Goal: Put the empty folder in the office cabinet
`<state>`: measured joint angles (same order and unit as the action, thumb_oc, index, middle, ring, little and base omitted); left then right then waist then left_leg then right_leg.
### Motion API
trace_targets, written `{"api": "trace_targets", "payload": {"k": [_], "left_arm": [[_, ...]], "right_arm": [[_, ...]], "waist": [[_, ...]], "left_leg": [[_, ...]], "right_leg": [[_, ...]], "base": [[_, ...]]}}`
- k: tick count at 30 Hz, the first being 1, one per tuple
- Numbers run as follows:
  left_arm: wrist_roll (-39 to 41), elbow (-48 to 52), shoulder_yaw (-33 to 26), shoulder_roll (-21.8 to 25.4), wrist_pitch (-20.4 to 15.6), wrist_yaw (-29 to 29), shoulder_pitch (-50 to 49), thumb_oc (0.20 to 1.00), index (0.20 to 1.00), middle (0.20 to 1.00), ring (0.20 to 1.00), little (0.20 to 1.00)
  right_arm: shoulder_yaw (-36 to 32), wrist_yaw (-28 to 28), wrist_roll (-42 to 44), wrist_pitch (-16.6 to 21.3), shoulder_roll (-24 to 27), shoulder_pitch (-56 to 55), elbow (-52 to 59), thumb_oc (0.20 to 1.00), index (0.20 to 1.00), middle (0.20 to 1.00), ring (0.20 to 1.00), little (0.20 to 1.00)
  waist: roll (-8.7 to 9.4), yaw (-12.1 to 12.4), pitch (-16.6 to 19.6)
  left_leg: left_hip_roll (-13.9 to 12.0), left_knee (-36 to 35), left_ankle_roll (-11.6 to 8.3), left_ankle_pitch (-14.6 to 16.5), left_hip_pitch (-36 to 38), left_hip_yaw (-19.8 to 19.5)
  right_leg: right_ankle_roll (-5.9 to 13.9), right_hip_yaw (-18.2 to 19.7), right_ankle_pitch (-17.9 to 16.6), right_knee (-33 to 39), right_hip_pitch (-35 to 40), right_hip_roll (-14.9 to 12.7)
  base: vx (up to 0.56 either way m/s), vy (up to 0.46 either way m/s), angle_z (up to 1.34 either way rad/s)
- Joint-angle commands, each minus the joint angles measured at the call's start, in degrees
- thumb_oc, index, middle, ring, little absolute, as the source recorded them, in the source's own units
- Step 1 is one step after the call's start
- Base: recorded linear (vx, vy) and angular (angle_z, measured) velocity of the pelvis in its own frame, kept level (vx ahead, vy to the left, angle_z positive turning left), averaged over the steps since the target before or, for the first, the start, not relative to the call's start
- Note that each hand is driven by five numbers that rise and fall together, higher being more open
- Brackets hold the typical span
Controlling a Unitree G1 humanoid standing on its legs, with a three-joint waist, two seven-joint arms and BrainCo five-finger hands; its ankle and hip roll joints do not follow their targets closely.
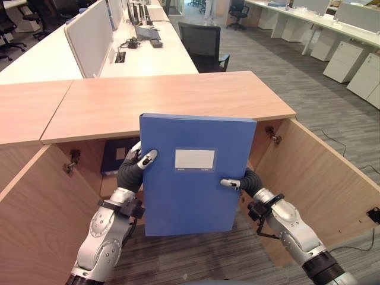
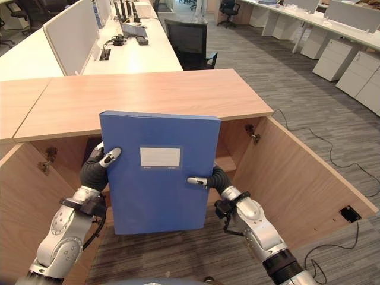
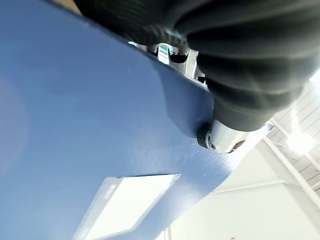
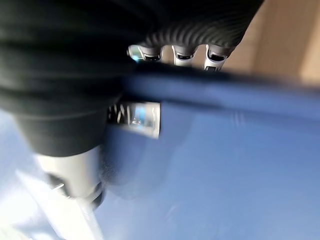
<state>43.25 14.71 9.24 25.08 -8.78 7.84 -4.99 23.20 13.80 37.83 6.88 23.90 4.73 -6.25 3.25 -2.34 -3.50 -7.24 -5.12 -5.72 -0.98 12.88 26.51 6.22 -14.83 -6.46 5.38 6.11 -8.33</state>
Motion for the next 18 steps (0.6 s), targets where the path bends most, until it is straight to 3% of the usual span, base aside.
{"api": "trace_targets", "payload": {"k": [1, 5, 8, 11, 12, 13, 14, 15, 16, 18], "left_arm": [[4.03, 4.78, 6.33, -3.21, -4.15, 2.04, 11.44, 0.200, 0.200, 0.200, 0.200, 0.200], [4.75, 4.34, 8.21, -4.14, -4.17, 1.28, 13.43, 0.200, 0.200, 0.200, 0.200, 0.200], [5.22, 3.99, 8.67, -4.60, -4.09, 1.22, 13.88, 0.200, 0.200, 0.200, 0.200, 0.200], [5.40, 3.53, 9.06, -4.95, -4.06, 0.91, 13.80, 0.200, 0.200, 0.200, 0.200, 0.200], [5.19, 3.00, 9.22, -5.19, -3.78, 0.49, 13.45, 0.325, 0.325, 0.325, 0.325, 0.325], [5.17, 3.02, 9.20, -5.18, -3.79, 0.49, 13.51, 0.325, 0.325, 0.325, 0.325, 0.325], [5.01, 2.81, 9.10, -5.05, -3.58, 0.39, 13.30, 0.507, 0.507, 0.507, 0.507, 0.507], [5.01, 2.82, 9.11, -5.05, -3.58, 0.39, 13.28, 0.831, 0.831, 0.831, 0.831, 0.831], [4.87, 2.64, 8.93, -4.90, -3.34, 0.47, 12.81, 1.000, 1.000, 1.000, 1.000, 1.000], [4.60, 1.05, 8.38, -4.02, -2.24, 0.44, 11.30, 1.000, 1.000, 1.000, 1.000, 1.000]], "right_arm": [[9.69, 5.70, 10.94, -2.76, -7.33, 4.38, -3.01, 0.200, 0.200, 0.200, 0.200, 0.200], [13.41, 7.96, 18.87, -5.02, -9.72, 3.24, -4.08, 0.200, 0.200, 0.200, 0.200, 0.200], [13.69, 9.16, 21.81, -4.84, -9.61, 2.49, -2.76, 0.200, 0.200, 0.200, 0.200, 0.200], [13.01, 8.59, 24.25, -3.82, -10.21, 1.62, -3.06, 0.200, 0.200, 0.200, 0.200, 0.200], [12.24, 8.11, 25.45, -3.22, -10.74, 1.27, -3.71, 0.200, 0.200, 0.200, 0.200, 0.200], [12.22, 8.13, 25.45, -3.21, -10.74, 1.33, -3.69, 0.200, 0.200, 0.200, 0.200, 0.200], [11.90, 7.91, 25.54, -3.14, -10.83, 0.93, -3.90, 0.200, 0.200, 0.200, 0.200, 0.200], [11.90, 7.91, 25.54, -3.14, -10.82, 0.92, -3.89, 0.200, 0.200, 0.200, 0.200, 0.200], [11.24, 7.65, 25.53, -2.93, -10.99, 0.39, -4.33, 0.200, 0.200, 0.200, 0.200, 0.200], [8.99, 6.39, 24.70, -3.09, -10.65, -1.04, -6.28, 0.200, 0.200, 0.200, 0.200, 0.200]], "waist": [[0.86, 1.63, -1.03], [0.46, 1.66, -1.22], [0.73, 1.66, -1.33], [0.25, 1.44, -1.30], [0.06, 1.26, -1.36], [0.37, 1.31, -1.44], [0.02, 1.19, -1.37], [0.00, 1.19, -1.41], [-0.07, 1.12, -1.39], [-0.21, 0.86, -1.23]], "left_leg": [[-0.88, 0.12, 1.71, 4.30, 0.57, -6.20], [-1.07, 0.12, 1.26, 5.15, 0.91, -6.88], [-0.82, 0.12, 1.47, 4.02, 0.17, -6.52], [-0.97, 0.12, 1.13, 4.98, 0.66, -7.13], [-0.96, 0.12, 1.10, 4.92, 0.60, -7.12], [-0.73, 0.12, 1.40, 3.94, 0.07, -6.57], [-0.98, 0.12, 1.09, 4.92, 0.58, -7.15], [-0.99, 0.12, 1.09, 4.95, 0.65, -7.16], [-1.03, 0.12, 1.05, 4.93, 0.61, -7.13], [-1.16, 0.12, 1.00, 4.90, 0.59, -7.15]], "right_leg": [[0.89, -3.34, 3.85, -0.39, 1.74, -0.17], [1.38, -3.00, 4.44, -0.45, 2.01, 0.03], [0.88, -3.39, 3.72, -0.38, 1.32, -0.22], [1.34, -3.11, 4.40, -0.43, 1.78, 0.05], [1.32, -3.12, 4.39, -0.45, 1.73, 0.04], [0.85, -3.46, 3.71, -0.39, 1.21, -0.20], [1.29, -3.11, 4.42, -0.47, 1.72, 0.05], [1.29, -3.12, 4.44, -0.47, 1.79, 0.07], [1.30, -3.19, 4.48, -0.45, 1.78, 0.08], [1.27, -3.19, 4.51, -0.44, 1.77, 0.17]], "base": [[0.04, 0.011, 0.00], [0.01, 0.003, 0.00], [-0.03, -0.011, 0.01], [0.02, 0.005, 0.00], [0.00, 0.000, 0.00], [0.00, 0.000, 0.00], [0.00, 0.000, 0.00], [0.05, 0.006, 0.00], [0.00, 0.000, 0.00], [0.00, 0.000, 0.00]]}}
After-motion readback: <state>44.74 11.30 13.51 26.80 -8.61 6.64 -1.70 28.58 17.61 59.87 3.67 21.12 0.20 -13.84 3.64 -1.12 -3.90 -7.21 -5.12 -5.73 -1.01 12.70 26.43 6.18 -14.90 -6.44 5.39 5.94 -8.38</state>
